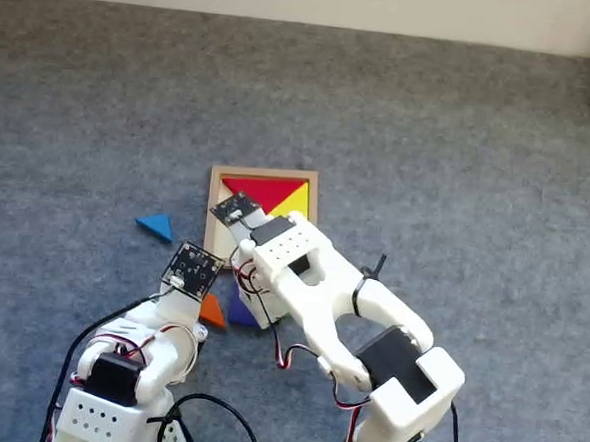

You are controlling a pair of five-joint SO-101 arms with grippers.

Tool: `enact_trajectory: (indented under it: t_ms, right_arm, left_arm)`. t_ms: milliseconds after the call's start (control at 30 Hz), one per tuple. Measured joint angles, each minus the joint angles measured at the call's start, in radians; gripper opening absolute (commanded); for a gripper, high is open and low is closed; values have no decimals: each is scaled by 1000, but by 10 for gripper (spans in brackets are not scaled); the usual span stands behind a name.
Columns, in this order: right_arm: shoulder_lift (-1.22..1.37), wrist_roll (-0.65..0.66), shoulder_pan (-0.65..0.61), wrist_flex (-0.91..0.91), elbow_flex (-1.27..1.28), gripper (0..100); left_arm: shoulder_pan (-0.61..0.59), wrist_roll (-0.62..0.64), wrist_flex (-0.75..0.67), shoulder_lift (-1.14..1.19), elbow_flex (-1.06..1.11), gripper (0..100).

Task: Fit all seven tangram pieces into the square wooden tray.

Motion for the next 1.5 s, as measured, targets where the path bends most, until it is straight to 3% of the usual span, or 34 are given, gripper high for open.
enact_trajectory:
  t_ms: [100, 433, 1067, 1500]
  right_arm:
    - [0, 0, 0, -2, 0, 281]
    - [-2, 54, 2, -29, 0, 109]
    - [-101, 138, 87, 127, -110, 101]
    - [-106, 138, 87, -327, -110, 101]
  left_arm:
    - [0, 0, 0, 0, 0, 7]
    - [0, 0, 0, 0, 0, 7]
    - [0, 0, 0, 0, 0, 7]
    - [0, 0, 0, 0, 0, 7]
